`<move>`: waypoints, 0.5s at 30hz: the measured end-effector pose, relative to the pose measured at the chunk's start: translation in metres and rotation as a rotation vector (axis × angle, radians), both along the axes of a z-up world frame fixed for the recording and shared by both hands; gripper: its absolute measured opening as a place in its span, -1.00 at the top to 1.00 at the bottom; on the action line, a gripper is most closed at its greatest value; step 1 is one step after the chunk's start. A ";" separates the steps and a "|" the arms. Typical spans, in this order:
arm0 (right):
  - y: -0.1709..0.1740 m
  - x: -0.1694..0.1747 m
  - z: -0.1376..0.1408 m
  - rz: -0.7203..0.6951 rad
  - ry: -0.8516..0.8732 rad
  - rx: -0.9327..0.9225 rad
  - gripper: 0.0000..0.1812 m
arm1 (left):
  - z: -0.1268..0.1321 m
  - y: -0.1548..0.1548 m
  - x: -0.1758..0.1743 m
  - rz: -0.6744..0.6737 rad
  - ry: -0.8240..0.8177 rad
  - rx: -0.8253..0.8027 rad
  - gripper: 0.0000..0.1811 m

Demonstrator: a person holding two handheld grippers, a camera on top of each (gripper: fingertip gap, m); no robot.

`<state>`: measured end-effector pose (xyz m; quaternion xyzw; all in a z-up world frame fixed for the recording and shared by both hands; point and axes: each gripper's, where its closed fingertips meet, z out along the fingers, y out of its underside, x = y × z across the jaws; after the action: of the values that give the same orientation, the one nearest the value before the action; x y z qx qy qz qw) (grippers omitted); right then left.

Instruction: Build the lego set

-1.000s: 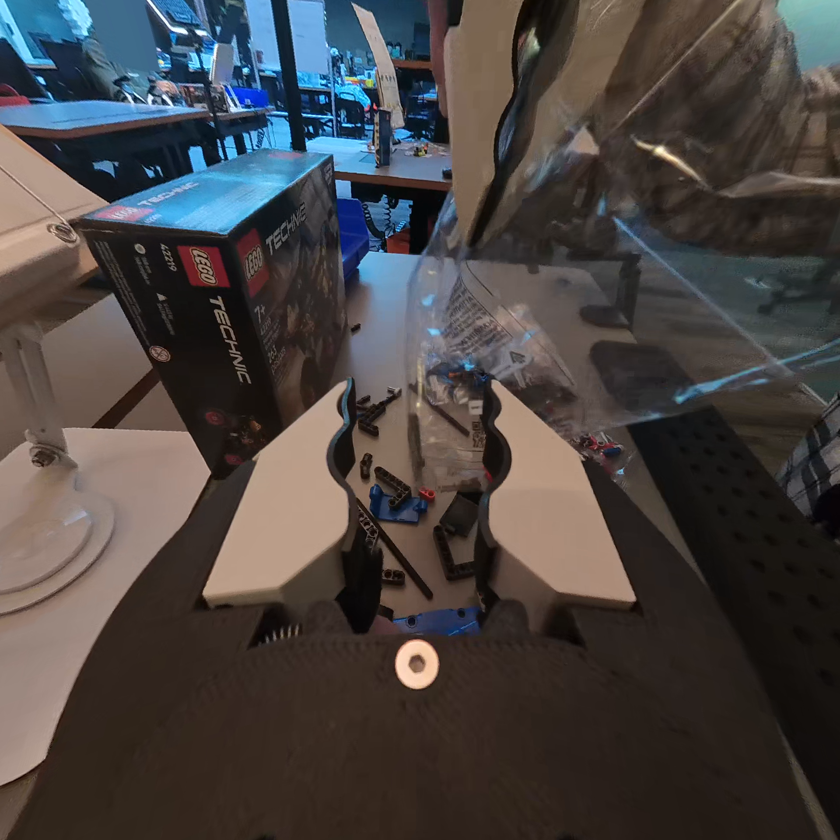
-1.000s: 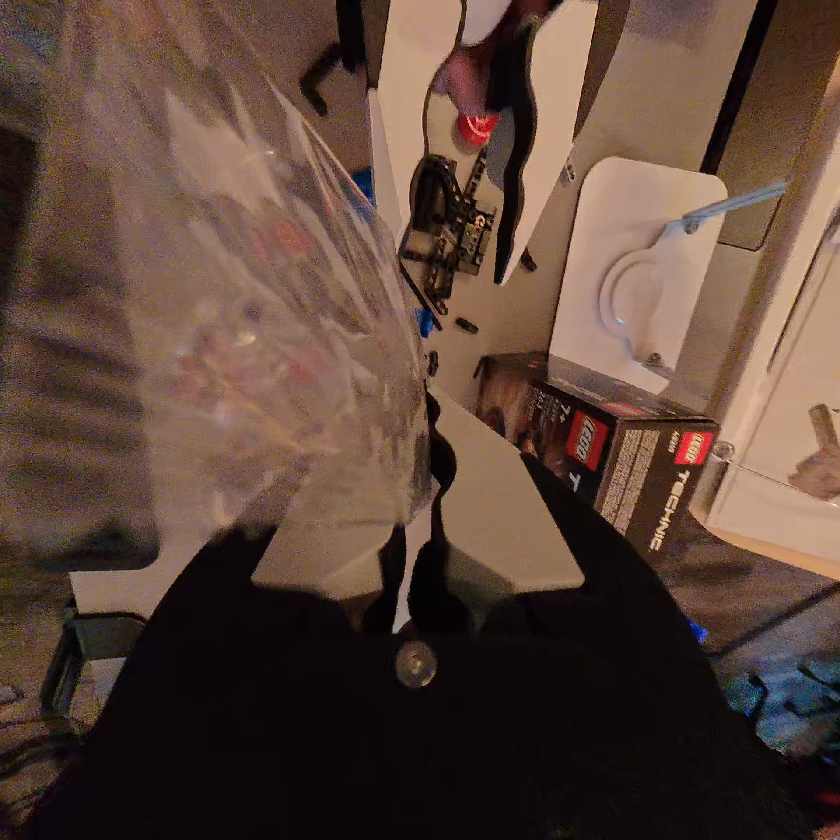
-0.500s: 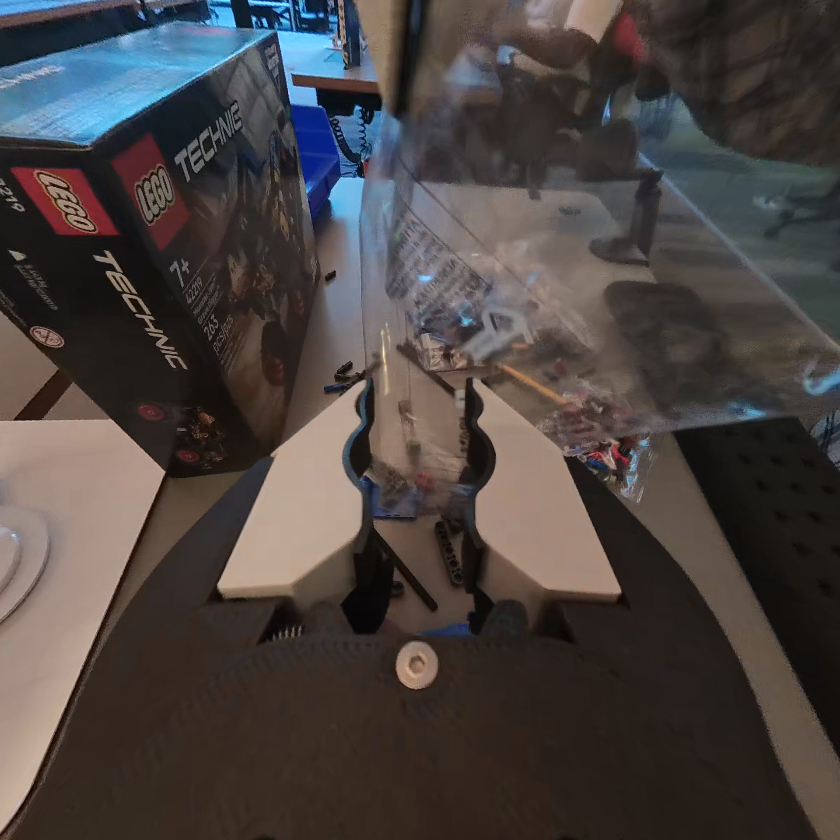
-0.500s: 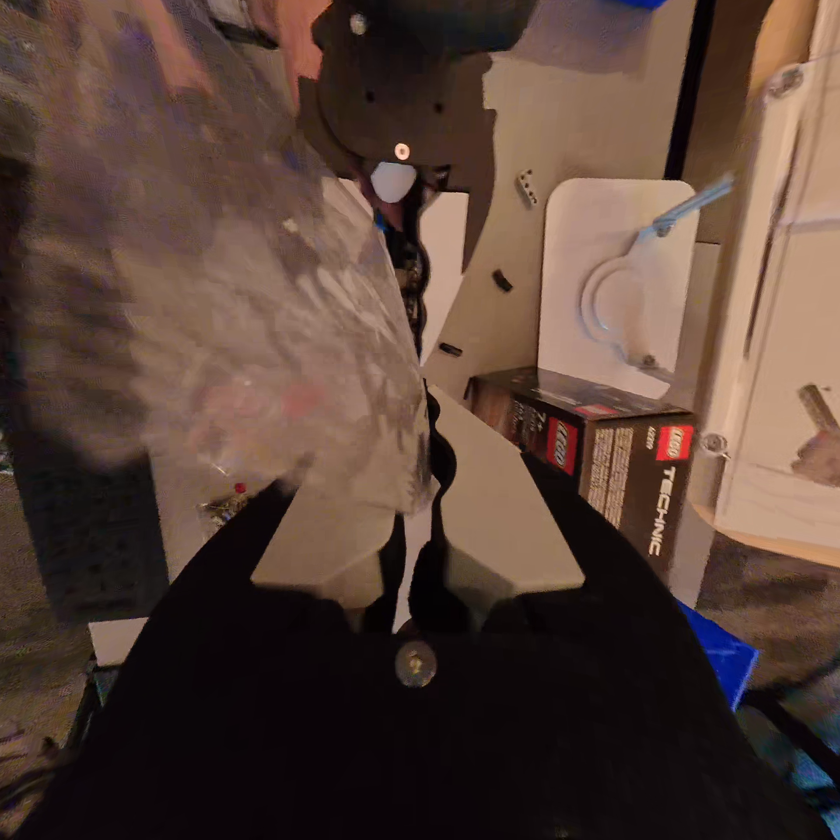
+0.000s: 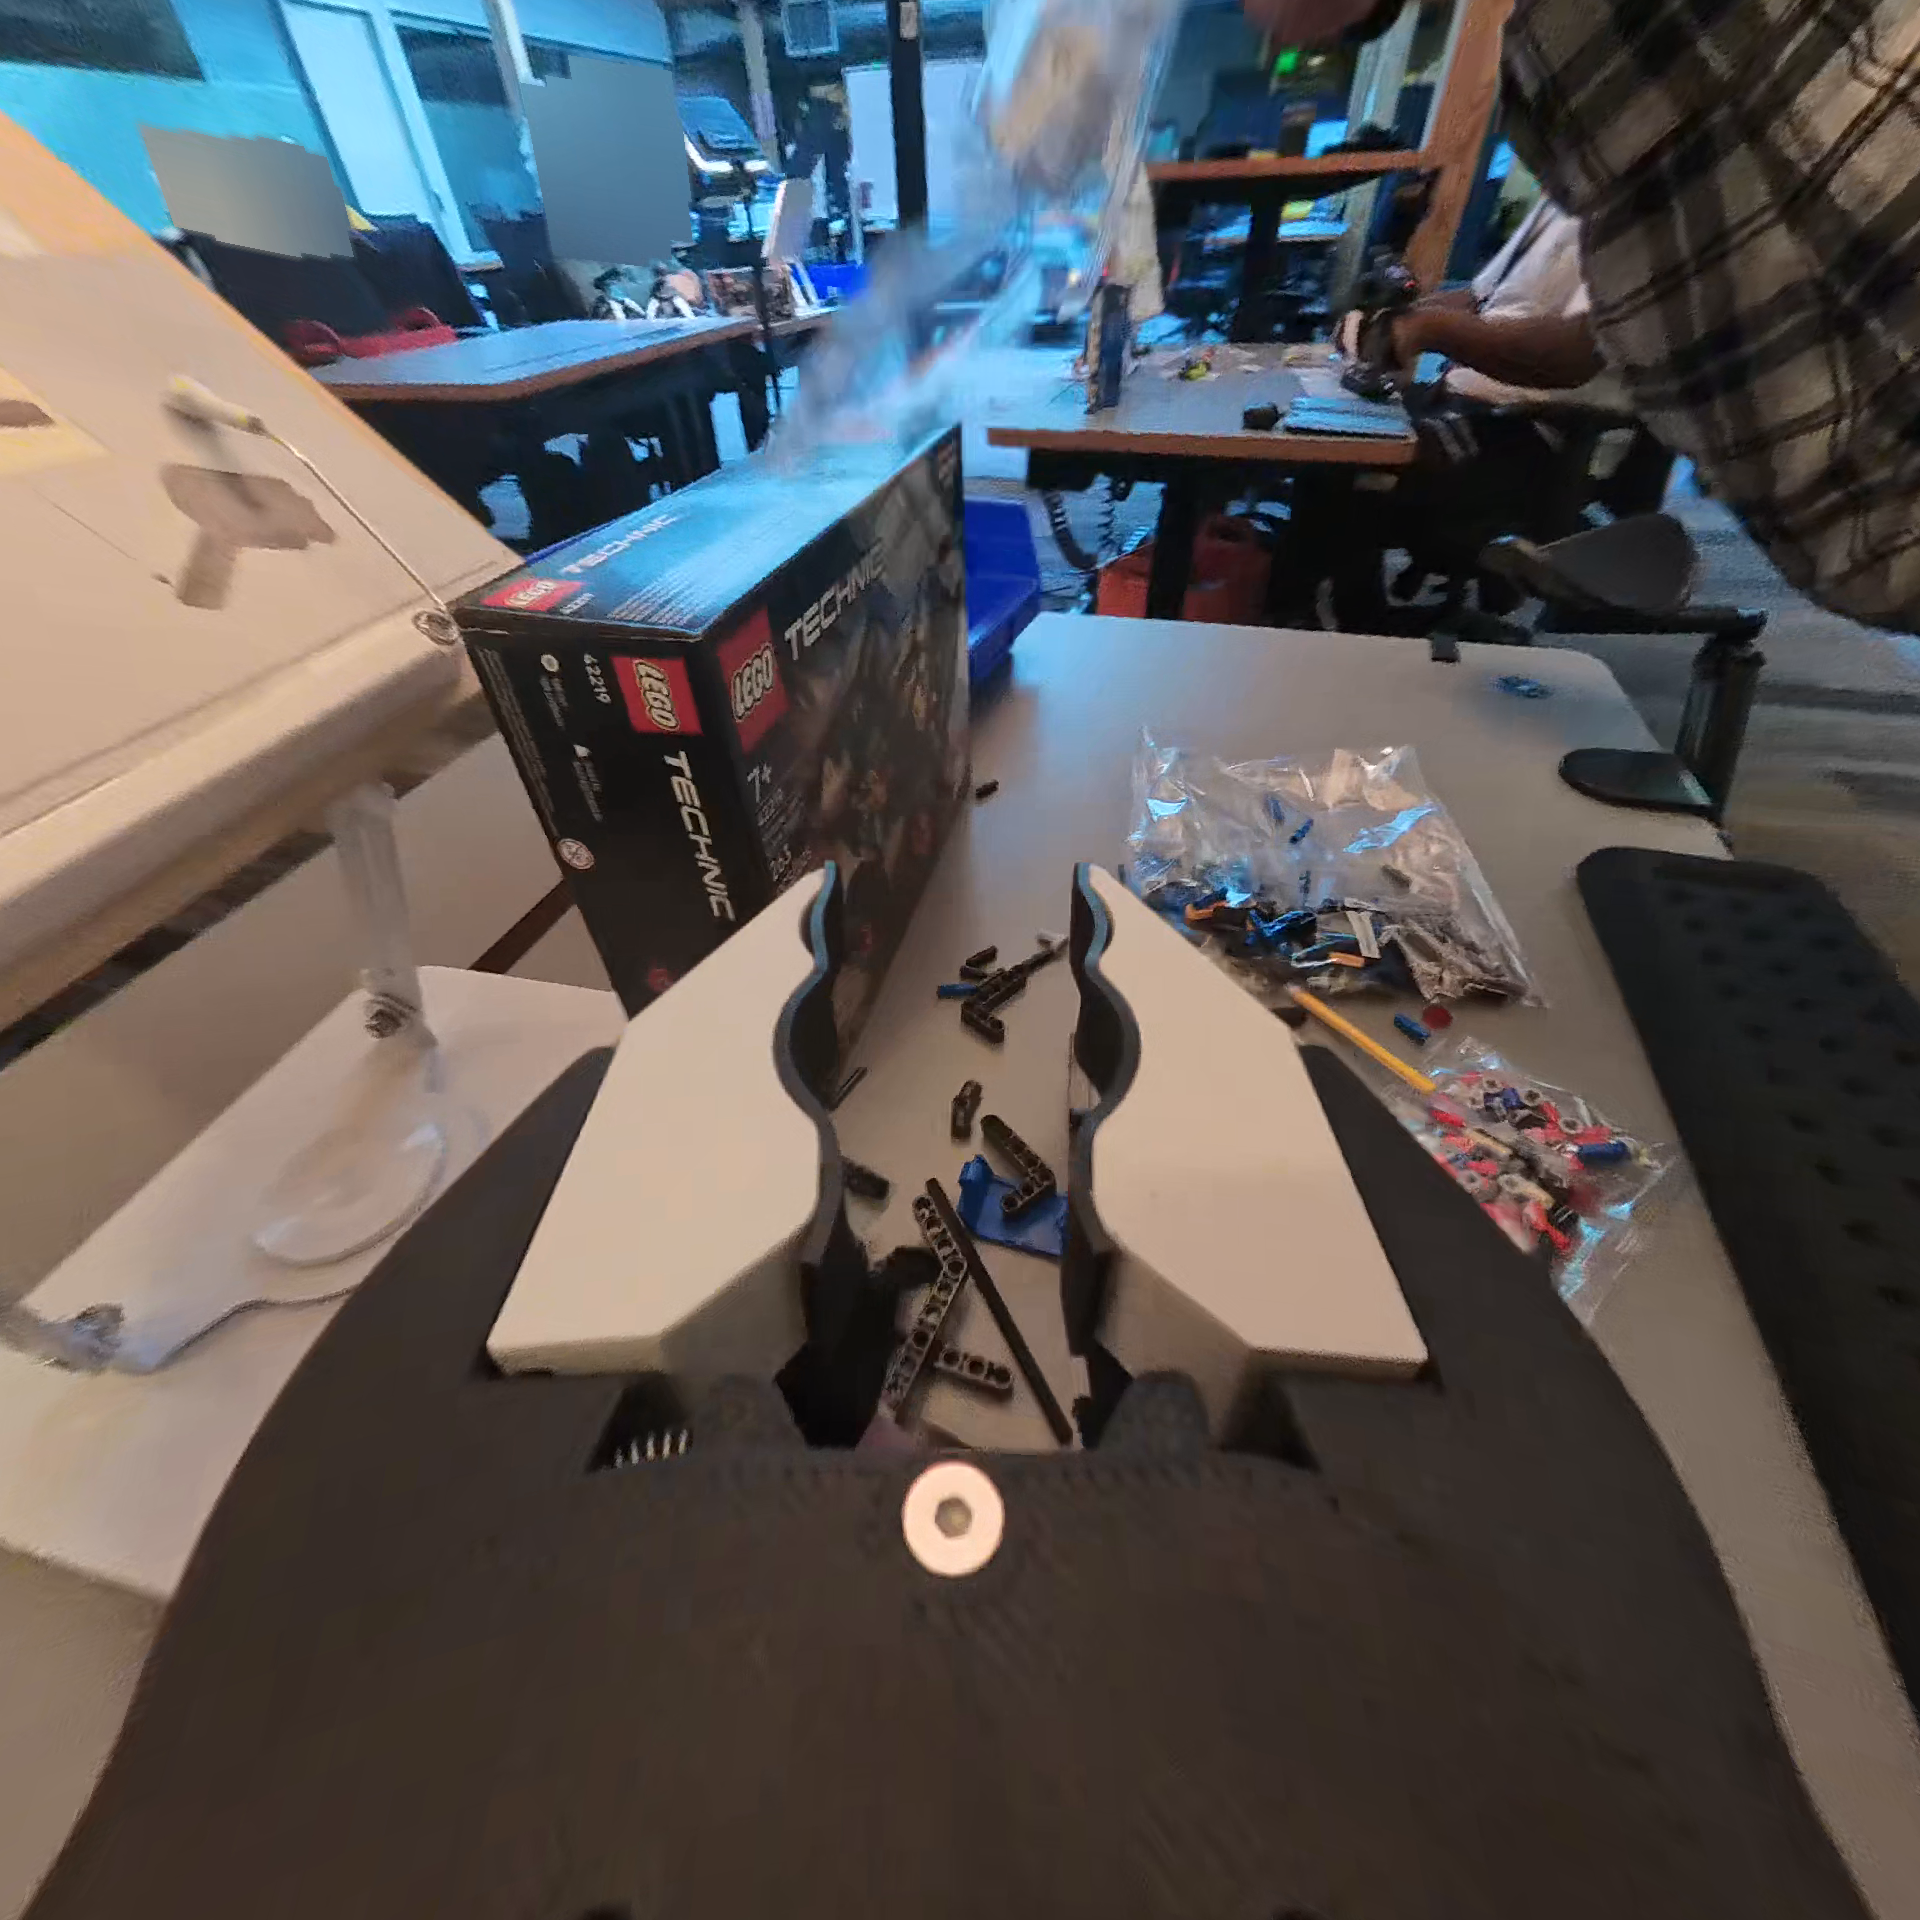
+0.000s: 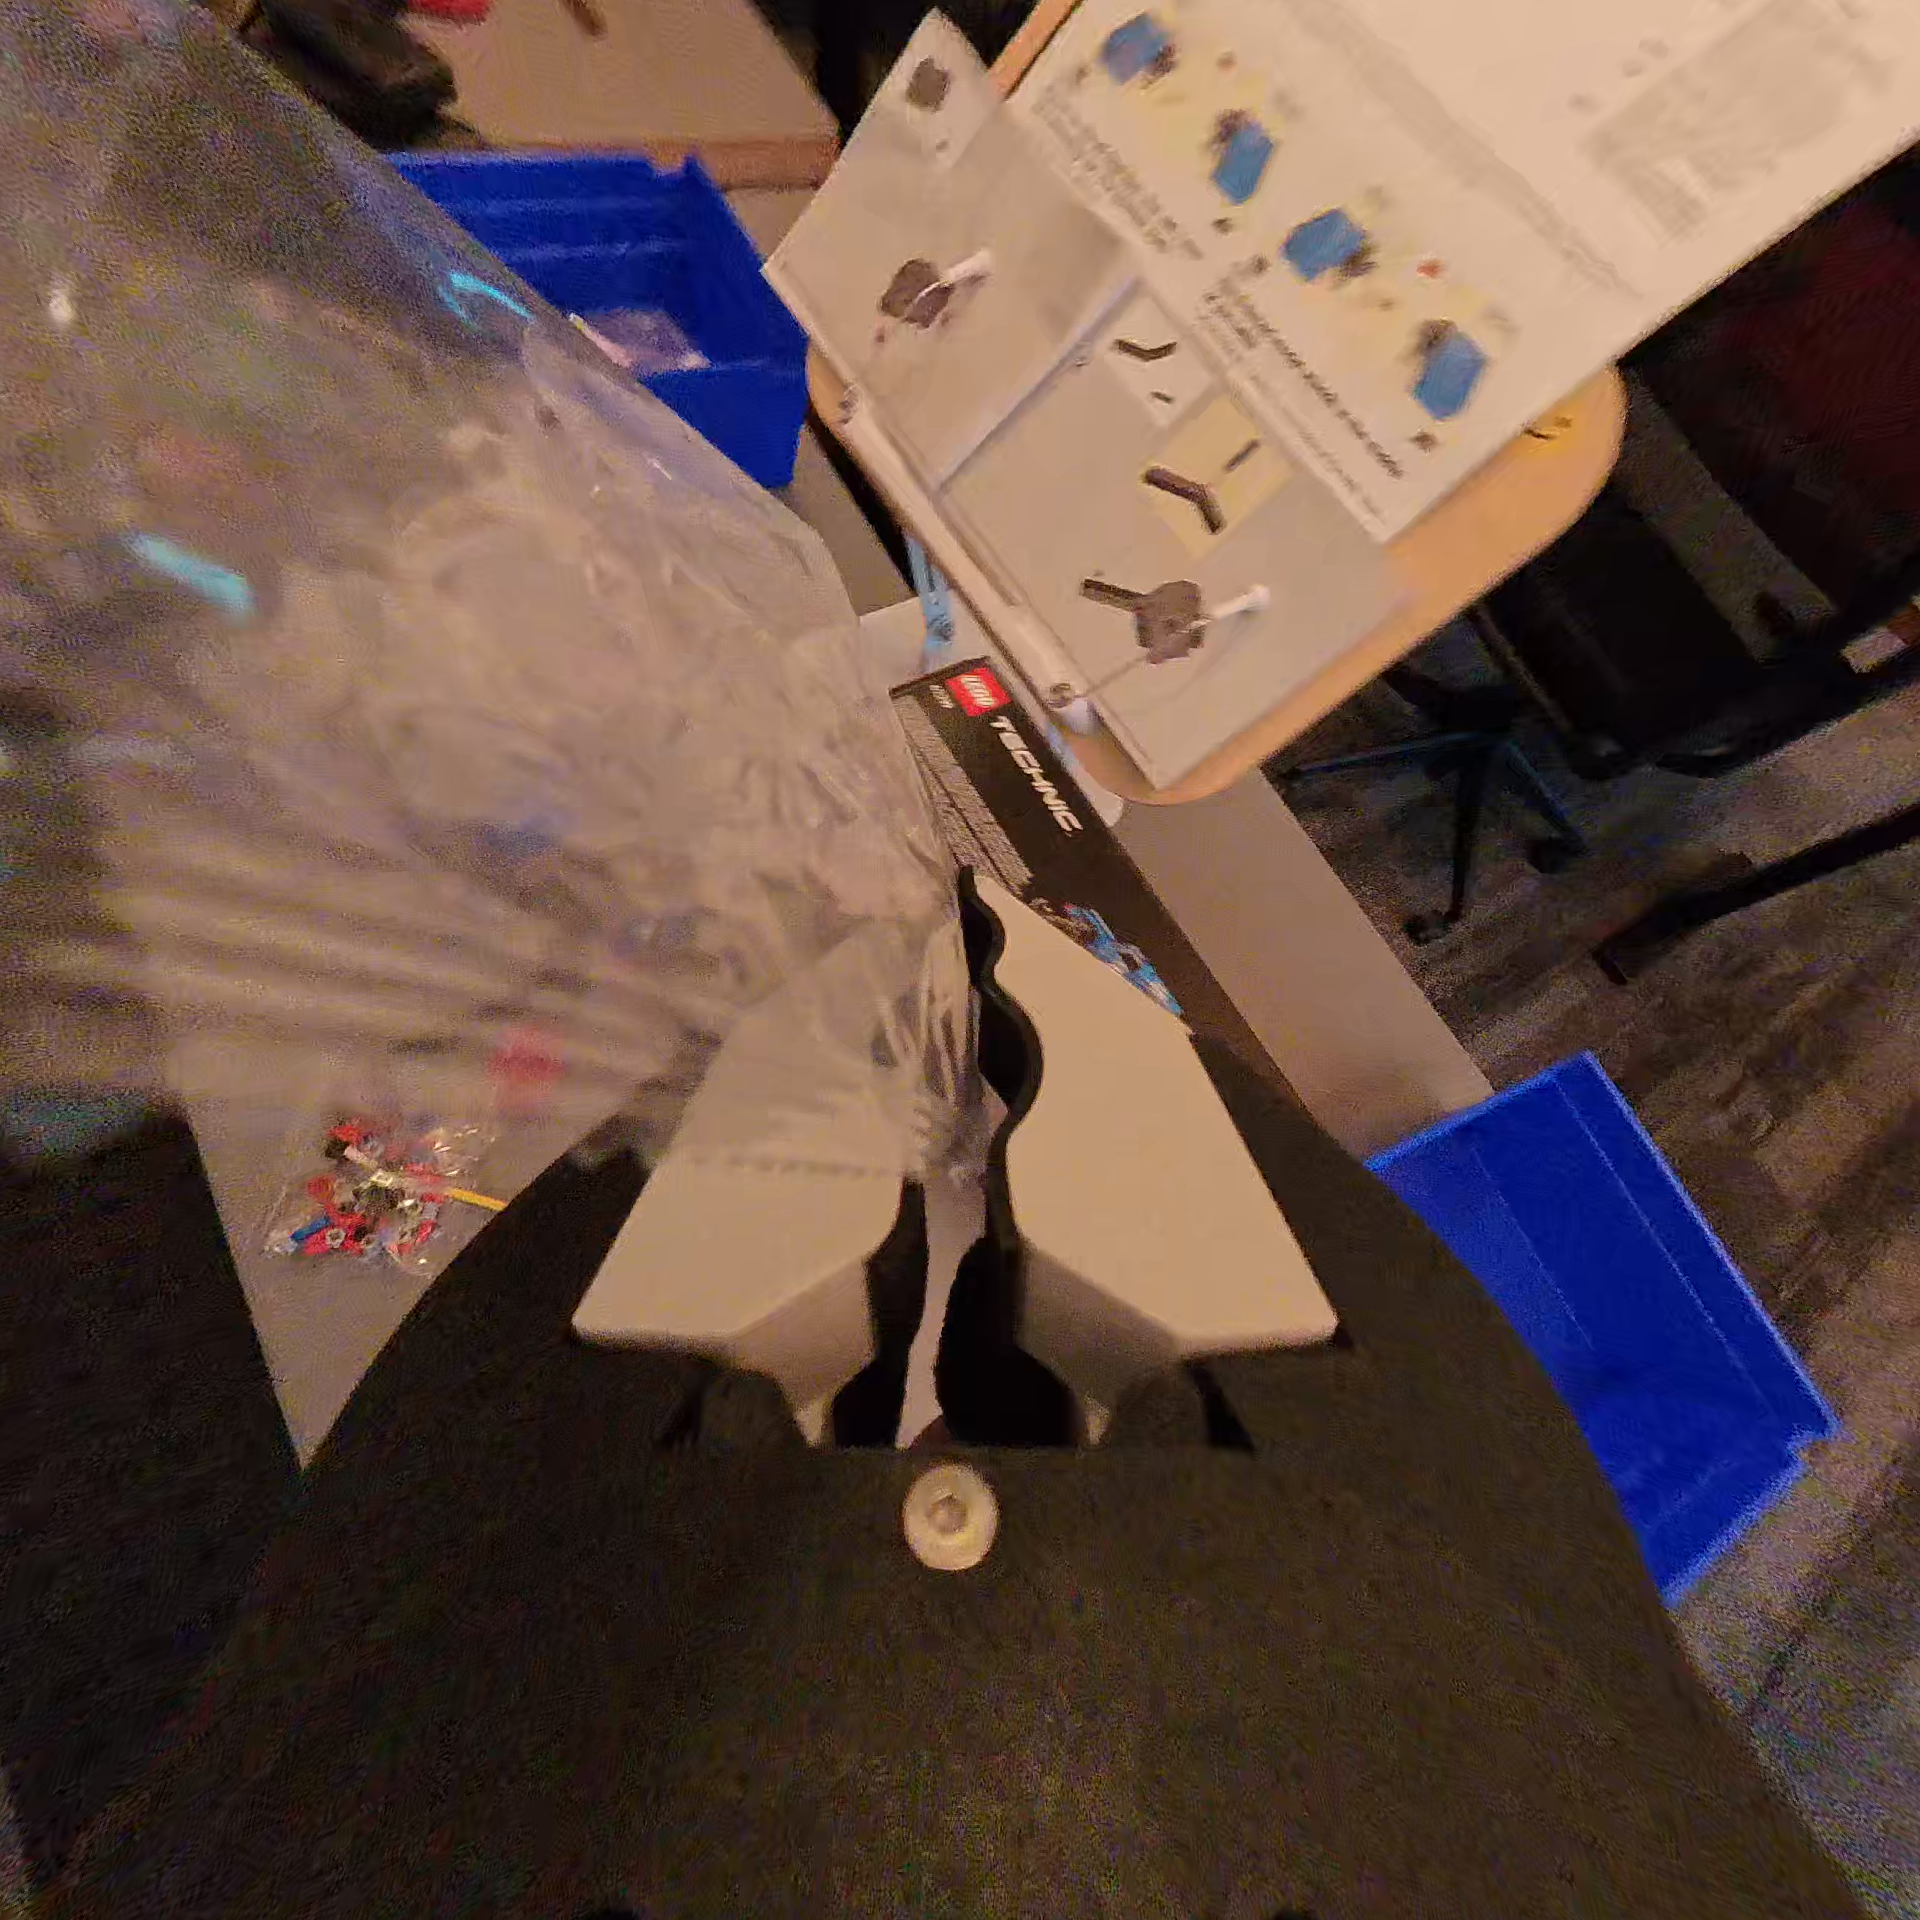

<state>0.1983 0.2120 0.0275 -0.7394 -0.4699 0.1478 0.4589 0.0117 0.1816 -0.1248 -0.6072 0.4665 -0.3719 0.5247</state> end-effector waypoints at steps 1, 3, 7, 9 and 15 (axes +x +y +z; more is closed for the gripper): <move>0.008 0.027 0.008 -0.067 0.038 0.012 1.00 | -0.001 -0.001 -0.003 0.019 0.015 0.015 0.56; 0.023 0.079 0.015 -0.178 0.087 0.015 1.00 | -0.004 -0.003 -0.009 0.051 0.031 0.032 0.56; 0.059 0.176 -0.001 -0.382 0.116 -0.065 1.00 | -0.021 -0.010 -0.014 0.069 0.087 0.038 0.56; 0.080 0.212 -0.022 -0.459 0.143 -0.143 1.00 | -0.032 -0.010 -0.015 0.074 0.123 0.036 0.55; 0.122 0.248 -0.147 -0.512 0.043 -0.539 1.00 | -0.046 -0.005 -0.014 0.082 0.132 0.013 0.54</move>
<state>0.4468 0.3336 -0.1199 -0.9241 -0.2041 0.1620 0.2795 -0.0024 0.1767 -0.1709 -0.6456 0.4772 -0.3060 0.5116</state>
